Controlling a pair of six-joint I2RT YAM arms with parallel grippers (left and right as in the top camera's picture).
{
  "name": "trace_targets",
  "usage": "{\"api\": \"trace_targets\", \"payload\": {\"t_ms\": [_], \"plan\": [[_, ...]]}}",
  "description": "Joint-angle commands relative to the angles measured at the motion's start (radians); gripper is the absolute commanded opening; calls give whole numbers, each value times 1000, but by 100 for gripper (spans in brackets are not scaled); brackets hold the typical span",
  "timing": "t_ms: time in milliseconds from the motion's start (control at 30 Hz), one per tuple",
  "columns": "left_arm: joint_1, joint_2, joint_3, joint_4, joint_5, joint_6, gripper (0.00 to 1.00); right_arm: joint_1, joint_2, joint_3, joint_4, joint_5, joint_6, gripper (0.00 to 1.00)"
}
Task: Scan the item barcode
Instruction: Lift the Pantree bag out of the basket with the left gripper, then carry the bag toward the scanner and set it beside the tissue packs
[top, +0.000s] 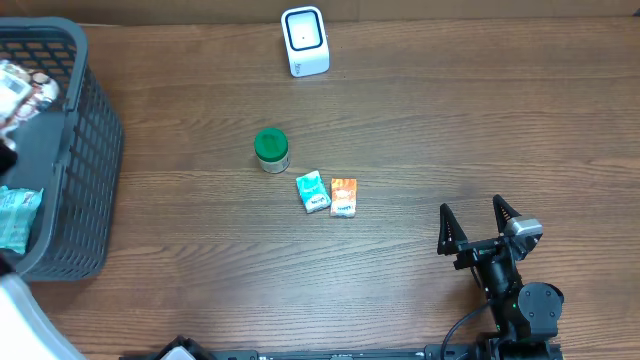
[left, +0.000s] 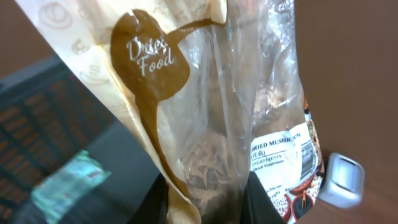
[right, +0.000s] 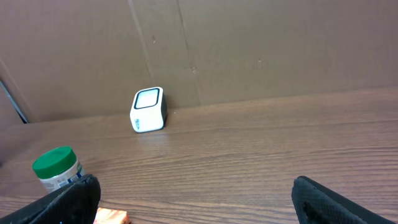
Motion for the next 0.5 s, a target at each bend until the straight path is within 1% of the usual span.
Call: {"api": "trace_targets", "payload": {"t_ms": [0, 167, 233, 367, 467], "plan": [[-18, -60, 15, -58, 163, -10, 4, -3, -11, -11, 6, 5, -4, 100], [-99, -74, 14, -226, 196, 0, 4, -3, -11, -11, 6, 5, -4, 100], [-146, -69, 6, -280, 196, 32, 4, -3, -11, -11, 6, 5, -4, 100], [-231, -61, -30, -333, 195, 105, 4, -3, -11, -11, 6, 5, -4, 100], [-278, -56, -65, -340, 195, 125, 4, -3, -11, -11, 6, 5, -4, 100]]}}
